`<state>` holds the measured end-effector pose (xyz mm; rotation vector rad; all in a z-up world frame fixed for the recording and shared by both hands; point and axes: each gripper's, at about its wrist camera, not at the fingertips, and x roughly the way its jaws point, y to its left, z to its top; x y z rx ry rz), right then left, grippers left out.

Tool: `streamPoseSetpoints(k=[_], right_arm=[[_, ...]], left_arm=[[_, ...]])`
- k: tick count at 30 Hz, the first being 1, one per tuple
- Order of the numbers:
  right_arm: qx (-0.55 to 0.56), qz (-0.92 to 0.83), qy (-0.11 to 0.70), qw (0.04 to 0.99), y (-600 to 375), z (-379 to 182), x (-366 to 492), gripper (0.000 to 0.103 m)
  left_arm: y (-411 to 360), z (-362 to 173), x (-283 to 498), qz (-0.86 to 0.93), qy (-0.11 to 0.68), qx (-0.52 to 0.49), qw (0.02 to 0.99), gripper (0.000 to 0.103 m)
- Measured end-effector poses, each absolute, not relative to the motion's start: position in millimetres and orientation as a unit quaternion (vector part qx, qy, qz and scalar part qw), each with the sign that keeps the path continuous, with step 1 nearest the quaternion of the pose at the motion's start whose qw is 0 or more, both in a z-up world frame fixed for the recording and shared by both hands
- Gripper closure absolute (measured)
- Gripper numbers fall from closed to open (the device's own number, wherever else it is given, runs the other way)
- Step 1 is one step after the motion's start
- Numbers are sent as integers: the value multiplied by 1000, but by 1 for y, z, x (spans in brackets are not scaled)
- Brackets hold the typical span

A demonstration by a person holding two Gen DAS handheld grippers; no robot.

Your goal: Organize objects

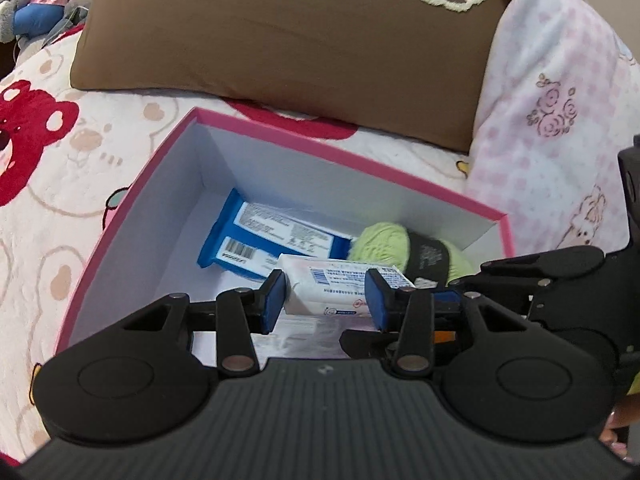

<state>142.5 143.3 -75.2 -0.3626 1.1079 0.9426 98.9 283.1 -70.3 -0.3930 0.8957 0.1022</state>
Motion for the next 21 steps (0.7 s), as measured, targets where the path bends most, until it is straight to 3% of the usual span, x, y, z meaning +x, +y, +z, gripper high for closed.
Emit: streamPoseSetpoints(k=[15,21], right_arm=[[-130,421,538,719,163,-107,157,55],[-115,421,530,727,157,-110,158,49]], left_arm=[[315,-111,118,60,453,-224,861,64],[318,-113,119,69,453,-229,859,72]])
